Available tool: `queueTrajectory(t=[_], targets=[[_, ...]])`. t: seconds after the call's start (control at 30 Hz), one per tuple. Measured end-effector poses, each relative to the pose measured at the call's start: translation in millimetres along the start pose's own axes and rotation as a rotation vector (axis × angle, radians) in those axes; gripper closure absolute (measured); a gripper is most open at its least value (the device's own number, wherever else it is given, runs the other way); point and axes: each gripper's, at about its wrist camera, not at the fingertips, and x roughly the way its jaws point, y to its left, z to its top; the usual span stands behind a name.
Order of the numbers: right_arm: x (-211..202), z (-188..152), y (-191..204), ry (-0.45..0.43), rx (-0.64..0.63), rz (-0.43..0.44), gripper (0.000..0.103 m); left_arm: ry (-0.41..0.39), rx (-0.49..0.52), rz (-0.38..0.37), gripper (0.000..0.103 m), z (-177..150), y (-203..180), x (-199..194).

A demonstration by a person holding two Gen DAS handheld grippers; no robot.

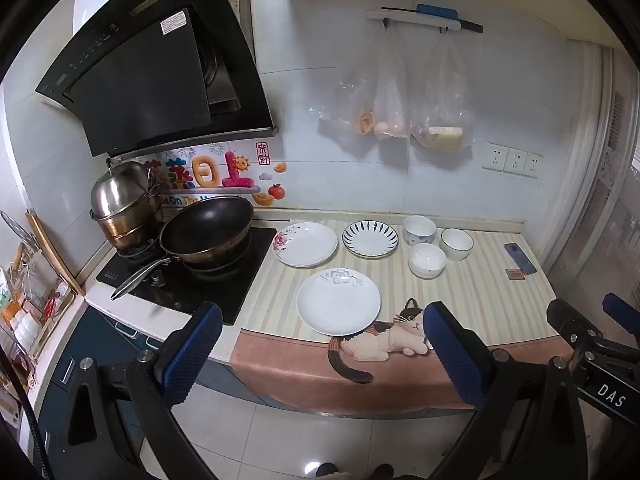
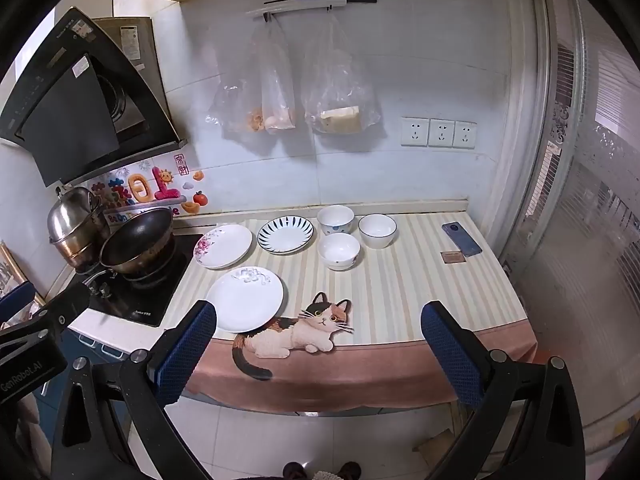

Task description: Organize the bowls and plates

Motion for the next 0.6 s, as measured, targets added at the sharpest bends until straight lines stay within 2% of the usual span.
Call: queueTrajectory(t=[0.6], targets=[[2.6, 0.0, 0.7, 0.002, 0.010, 0.007, 0.000, -0.006, 0.003, 0.003, 0.000, 0.0, -0.1, -0.1]])
